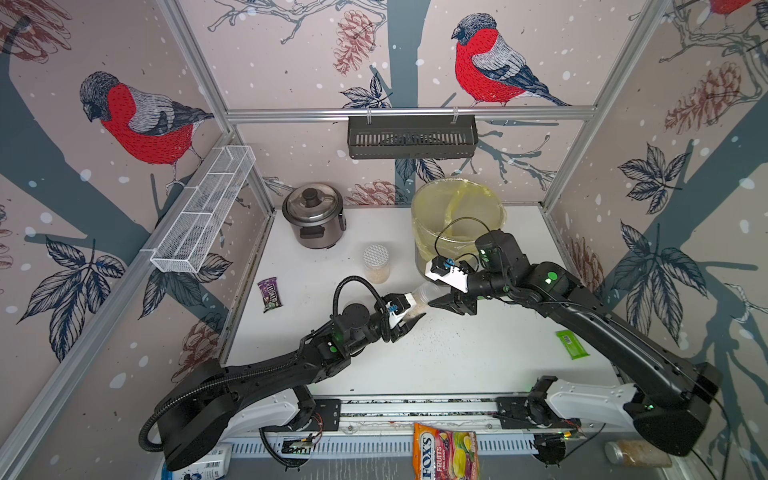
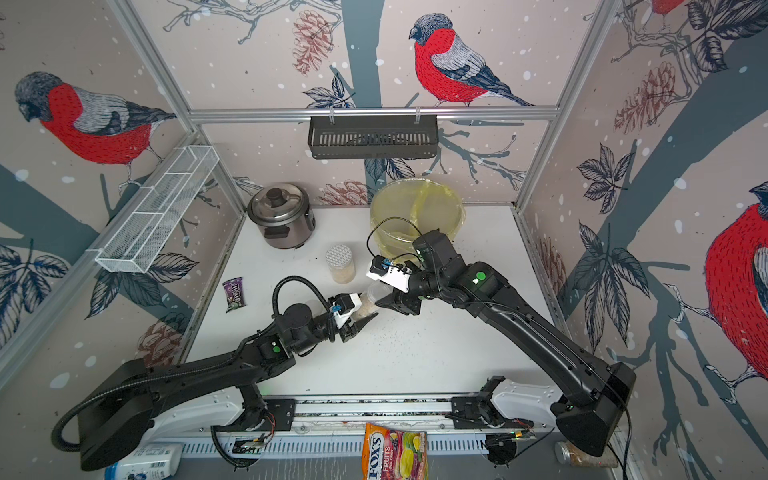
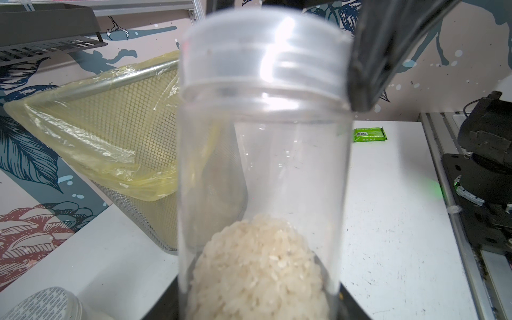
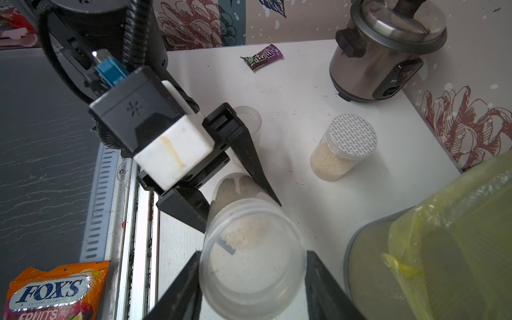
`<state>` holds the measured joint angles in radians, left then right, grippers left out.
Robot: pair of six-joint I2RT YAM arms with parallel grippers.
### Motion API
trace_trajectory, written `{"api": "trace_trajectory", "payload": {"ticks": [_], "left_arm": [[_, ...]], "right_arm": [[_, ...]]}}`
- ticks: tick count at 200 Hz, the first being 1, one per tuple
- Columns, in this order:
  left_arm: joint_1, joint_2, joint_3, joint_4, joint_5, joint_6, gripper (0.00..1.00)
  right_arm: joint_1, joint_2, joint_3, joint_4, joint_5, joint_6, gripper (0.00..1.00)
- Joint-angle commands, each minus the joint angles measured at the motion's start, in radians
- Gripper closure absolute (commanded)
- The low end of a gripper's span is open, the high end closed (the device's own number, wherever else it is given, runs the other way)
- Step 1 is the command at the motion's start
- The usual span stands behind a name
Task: Empty moldy rice from jars
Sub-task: Unscrew the lid from the jar.
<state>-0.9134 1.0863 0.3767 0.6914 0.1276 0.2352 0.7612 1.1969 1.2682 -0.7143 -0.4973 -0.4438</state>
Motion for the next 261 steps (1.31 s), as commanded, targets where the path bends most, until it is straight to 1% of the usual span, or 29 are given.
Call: {"api": "trace_trajectory", "payload": {"ticks": [1, 29, 64, 85, 111, 115, 123, 125, 127, 128, 130, 176, 199, 206, 215, 229, 236, 247, 254, 261], "left_arm": [[0.003, -0.003, 0.002, 0.007, -0.019, -0.016, 0.89], [0.003, -0.001, 0.002, 0.010, -0.024, -0.016, 0.89], [0.003, -0.002, -0.002, 0.015, -0.025, -0.017, 0.89], [0.002, -0.005, -0.004, 0.018, -0.031, -0.017, 0.89], [0.002, -0.007, -0.004, 0.019, -0.032, -0.017, 0.89], [0.002, -0.006, -0.005, 0.018, -0.034, -0.017, 0.89], [0.003, -0.006, -0.007, 0.019, -0.034, -0.017, 0.89], [0.002, -0.006, -0.008, 0.019, -0.034, -0.017, 0.89], [0.002, -0.006, -0.007, 0.020, -0.034, -0.018, 0.89], [0.002, -0.007, -0.007, 0.020, -0.034, -0.018, 0.89], [0.003, -0.007, -0.007, 0.020, -0.034, -0.018, 0.89], [0.002, -0.025, -0.018, 0.026, -0.038, -0.022, 0.89], [0.002, -0.037, -0.022, 0.028, -0.043, -0.022, 0.87], [0.002, -0.039, -0.023, 0.027, -0.046, -0.022, 0.87], [0.002, -0.042, -0.023, 0.028, -0.051, -0.021, 0.86], [0.002, -0.043, -0.025, 0.027, -0.058, -0.019, 0.84], [0.002, -0.044, -0.023, 0.022, -0.061, -0.015, 0.80], [0.003, -0.042, -0.017, 0.017, -0.066, -0.014, 0.77], [0.002, -0.040, -0.015, 0.017, -0.065, -0.013, 0.76], [0.002, -0.039, -0.014, 0.018, -0.064, -0.013, 0.76]], "right_arm": [[0.007, -0.009, -0.011, 0.059, -0.038, -0.004, 0.47], [0.007, -0.013, -0.022, 0.070, -0.040, -0.001, 0.43], [0.007, -0.022, -0.035, 0.082, -0.050, 0.003, 0.38], [0.007, -0.026, -0.039, 0.092, -0.054, 0.013, 0.32], [0.005, -0.035, -0.041, 0.093, -0.051, 0.022, 0.29], [0.006, -0.038, -0.043, 0.094, -0.051, 0.023, 0.25], [0.007, -0.045, -0.048, 0.099, -0.050, 0.026, 0.24], [0.006, -0.046, -0.050, 0.101, -0.050, 0.027, 0.17], [0.005, -0.048, -0.053, 0.103, -0.051, 0.029, 0.05], [0.006, -0.050, -0.053, 0.103, -0.051, 0.029, 0.03], [0.006, -0.052, -0.054, 0.104, -0.050, 0.031, 0.00], [-0.017, -0.118, -0.091, 0.179, -0.014, 0.088, 0.00], [-0.026, -0.163, -0.116, 0.221, 0.000, 0.168, 0.00], [-0.026, -0.174, -0.126, 0.243, 0.033, 0.236, 0.00], [-0.026, -0.178, -0.123, 0.260, 0.104, 0.351, 0.00], [-0.034, -0.156, -0.080, 0.229, 0.199, 0.522, 0.01], [-0.051, -0.135, -0.053, 0.191, 0.190, 0.601, 0.00], [-0.068, -0.104, -0.027, 0.133, 0.131, 0.653, 0.00], [-0.068, -0.094, -0.021, 0.120, 0.127, 0.678, 0.00], [-0.068, -0.093, -0.026, 0.130, 0.154, 0.736, 0.00]]}}
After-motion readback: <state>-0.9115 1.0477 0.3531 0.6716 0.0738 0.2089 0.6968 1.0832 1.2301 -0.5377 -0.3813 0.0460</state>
